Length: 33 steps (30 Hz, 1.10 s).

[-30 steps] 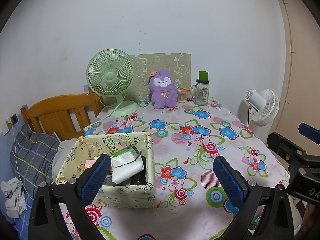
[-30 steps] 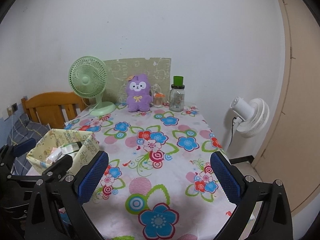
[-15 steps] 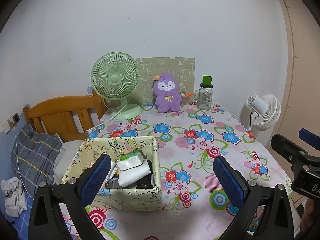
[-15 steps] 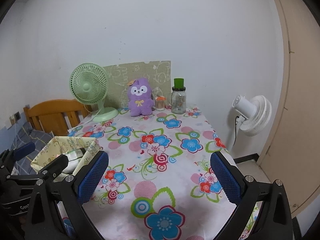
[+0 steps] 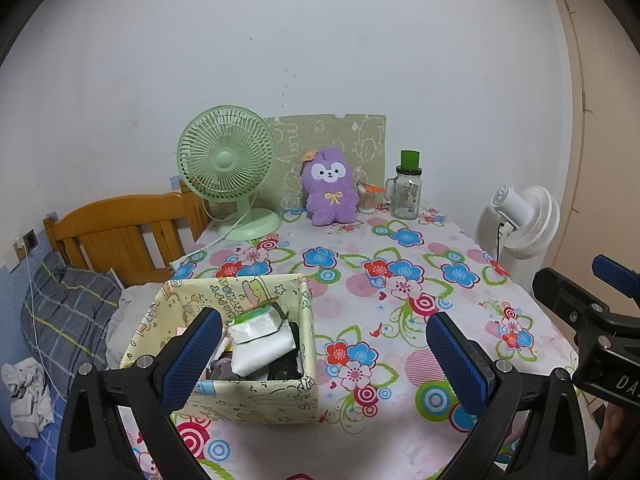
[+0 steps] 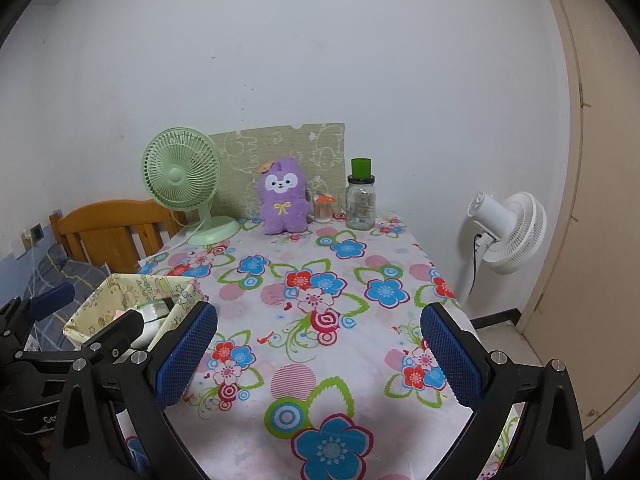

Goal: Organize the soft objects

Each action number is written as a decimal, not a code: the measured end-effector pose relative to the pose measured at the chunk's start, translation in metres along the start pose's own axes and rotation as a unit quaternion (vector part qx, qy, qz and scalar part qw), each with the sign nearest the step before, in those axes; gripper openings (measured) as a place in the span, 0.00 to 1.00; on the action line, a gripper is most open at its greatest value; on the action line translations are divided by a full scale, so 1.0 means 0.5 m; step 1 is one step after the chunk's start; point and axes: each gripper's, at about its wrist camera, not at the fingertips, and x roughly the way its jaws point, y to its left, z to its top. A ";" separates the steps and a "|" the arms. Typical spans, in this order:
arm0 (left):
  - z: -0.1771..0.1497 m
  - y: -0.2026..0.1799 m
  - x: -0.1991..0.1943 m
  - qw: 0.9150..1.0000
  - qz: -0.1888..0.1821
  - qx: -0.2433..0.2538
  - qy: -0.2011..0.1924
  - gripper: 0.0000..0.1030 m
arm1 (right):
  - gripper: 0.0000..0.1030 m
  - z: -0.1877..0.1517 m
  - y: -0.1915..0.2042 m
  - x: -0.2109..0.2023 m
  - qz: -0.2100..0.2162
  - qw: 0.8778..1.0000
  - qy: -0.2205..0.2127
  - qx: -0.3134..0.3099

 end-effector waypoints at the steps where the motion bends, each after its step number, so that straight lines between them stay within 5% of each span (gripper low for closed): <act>1: 0.000 -0.002 -0.001 1.000 -0.001 0.001 0.000 1.00 | 1.00 -0.001 0.000 0.000 0.001 1.000 0.000 0.000; 33: -0.001 -0.006 -0.003 1.000 0.000 -0.006 0.001 1.00 | 1.00 0.003 -0.002 0.007 0.001 1.000 0.001 0.004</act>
